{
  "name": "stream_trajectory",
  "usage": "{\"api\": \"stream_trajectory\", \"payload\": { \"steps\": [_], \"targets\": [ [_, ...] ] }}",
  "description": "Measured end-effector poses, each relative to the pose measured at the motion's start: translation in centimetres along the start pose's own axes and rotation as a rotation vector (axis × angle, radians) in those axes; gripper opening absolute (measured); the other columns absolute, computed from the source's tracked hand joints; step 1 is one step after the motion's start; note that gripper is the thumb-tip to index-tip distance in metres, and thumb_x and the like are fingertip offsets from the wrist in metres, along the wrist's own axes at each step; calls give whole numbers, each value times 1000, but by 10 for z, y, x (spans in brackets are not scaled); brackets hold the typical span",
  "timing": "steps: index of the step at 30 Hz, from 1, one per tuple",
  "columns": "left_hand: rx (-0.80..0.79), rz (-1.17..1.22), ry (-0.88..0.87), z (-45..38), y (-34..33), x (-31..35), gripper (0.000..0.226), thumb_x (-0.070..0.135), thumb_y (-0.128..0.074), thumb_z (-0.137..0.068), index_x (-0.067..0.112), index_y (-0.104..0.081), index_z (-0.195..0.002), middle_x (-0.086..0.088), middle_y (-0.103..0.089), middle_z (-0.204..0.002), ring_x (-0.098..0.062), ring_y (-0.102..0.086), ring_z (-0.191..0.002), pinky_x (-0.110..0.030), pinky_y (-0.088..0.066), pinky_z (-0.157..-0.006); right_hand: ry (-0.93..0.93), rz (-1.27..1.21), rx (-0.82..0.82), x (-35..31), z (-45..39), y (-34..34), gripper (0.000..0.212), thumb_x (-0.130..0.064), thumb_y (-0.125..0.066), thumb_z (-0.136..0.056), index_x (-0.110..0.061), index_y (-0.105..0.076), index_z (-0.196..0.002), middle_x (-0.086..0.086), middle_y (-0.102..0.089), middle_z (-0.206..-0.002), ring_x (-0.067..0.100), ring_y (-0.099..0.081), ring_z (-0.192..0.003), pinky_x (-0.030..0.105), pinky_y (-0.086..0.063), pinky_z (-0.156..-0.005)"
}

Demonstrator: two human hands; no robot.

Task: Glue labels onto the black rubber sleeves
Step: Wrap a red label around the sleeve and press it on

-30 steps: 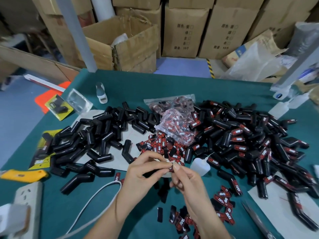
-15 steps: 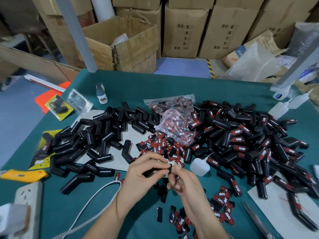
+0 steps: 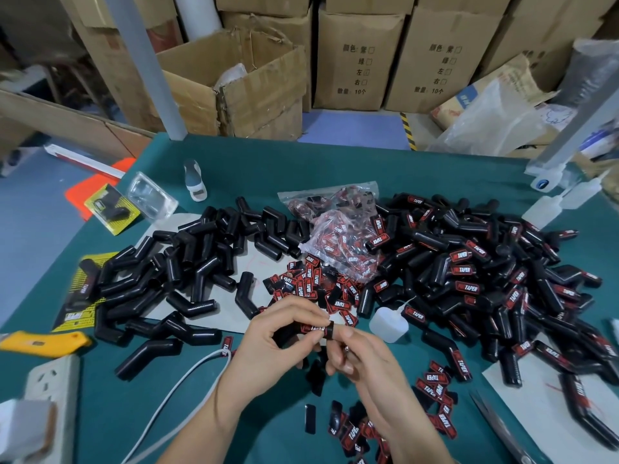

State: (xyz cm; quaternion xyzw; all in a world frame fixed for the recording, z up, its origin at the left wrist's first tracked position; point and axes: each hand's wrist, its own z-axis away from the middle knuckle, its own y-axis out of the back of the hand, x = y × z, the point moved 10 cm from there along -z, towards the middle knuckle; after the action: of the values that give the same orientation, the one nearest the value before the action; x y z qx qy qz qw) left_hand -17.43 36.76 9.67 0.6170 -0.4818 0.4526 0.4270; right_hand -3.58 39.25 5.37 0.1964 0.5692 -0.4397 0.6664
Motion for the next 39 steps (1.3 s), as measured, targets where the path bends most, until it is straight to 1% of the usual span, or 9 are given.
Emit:
{"api": "stream_trajectory", "payload": {
  "steps": [3, 6, 11, 18, 23, 26, 29, 36, 39],
  "targets": [
    [-4, -55, -35, -1, 0, 4, 12, 16, -74, -93, 22, -80, -102, 2, -73, -110, -21, -70, -103, -22, -54, -88, 34, 36, 1, -3, 0, 0, 43, -45, -50, -100, -19, -58, -67, -2, -38, -63, 18, -47, -69, 24, -47, -77],
    [9, -91, -55, -2, 2, 7, 11, 18, -76, -92, 21, -81, -100, 2, -74, -110, -23, -70, -108, -27, -50, -99, 60, 102, 21, -4, -2, 2, 45, -53, -51, -96, -22, -59, -65, -1, -38, -63, 17, -52, -70, 30, -42, -80],
    [37, -125, -87, 0, 2, 11, 10, 18, -76, -92, 18, -83, -99, 4, -73, -109, -22, -71, -106, -26, -51, -97, 68, 132, 58, -2, -3, 5, 46, -60, -51, -92, -23, -59, -64, -4, -39, -62, 16, -53, -70, 39, -37, -81],
    [46, -159, -111, 0, 1, 10, 12, 16, -75, -93, 19, -83, -103, 5, -73, -112, -22, -71, -107, -29, -53, -97, 48, 97, 80, 1, -4, 7, 43, -46, -49, -98, -23, -58, -63, 0, -36, -62, 17, -56, -71, 31, -40, -81],
    [44, -161, -120, 1, 2, 8, 13, 15, -75, -94, 19, -83, -103, 4, -73, -113, -24, -71, -108, -28, -52, -97, 41, 75, 75, 2, -4, 6, 44, -47, -49, -97, -24, -57, -60, 4, -35, -63, 16, -57, -72, 19, -44, -77],
    [48, -146, -121, 1, 1, 8, 13, 14, -75, -93, 18, -83, -103, 3, -73, -113, -25, -72, -107, -28, -52, -97, 39, 57, 80, 2, -3, 7, 44, -46, -50, -97, -22, -56, -60, 6, -35, -64, 16, -57, -71, 16, -44, -74],
    [57, -140, -139, 2, 1, 8, 13, 14, -76, -93, 15, -84, -102, 3, -74, -113, -24, -72, -106, -30, -54, -96, 43, 34, 87, 2, -3, 8, 45, -45, -52, -96, -21, -55, -58, 6, -34, -63, 17, -54, -69, 19, -45, -74],
    [95, -106, -160, 2, 4, 11, 13, 11, -82, -88, 15, -86, -100, 6, -77, -112, -20, -75, -103, -28, -57, -93, 72, 7, 107, -1, -1, 8, 51, -58, -60, -87, -18, -52, -57, 6, -34, -62, 12, -50, -63, 37, -39, -79],
    [97, -85, -147, 2, 4, 9, 14, 8, -82, -87, 13, -86, -100, 5, -78, -111, -20, -76, -102, -27, -57, -91, 77, 5, 121, -2, -1, 8, 51, -58, -61, -85, -16, -51, -57, 10, -33, -63, 15, -49, -64, 33, -41, -77]
  ]
}}
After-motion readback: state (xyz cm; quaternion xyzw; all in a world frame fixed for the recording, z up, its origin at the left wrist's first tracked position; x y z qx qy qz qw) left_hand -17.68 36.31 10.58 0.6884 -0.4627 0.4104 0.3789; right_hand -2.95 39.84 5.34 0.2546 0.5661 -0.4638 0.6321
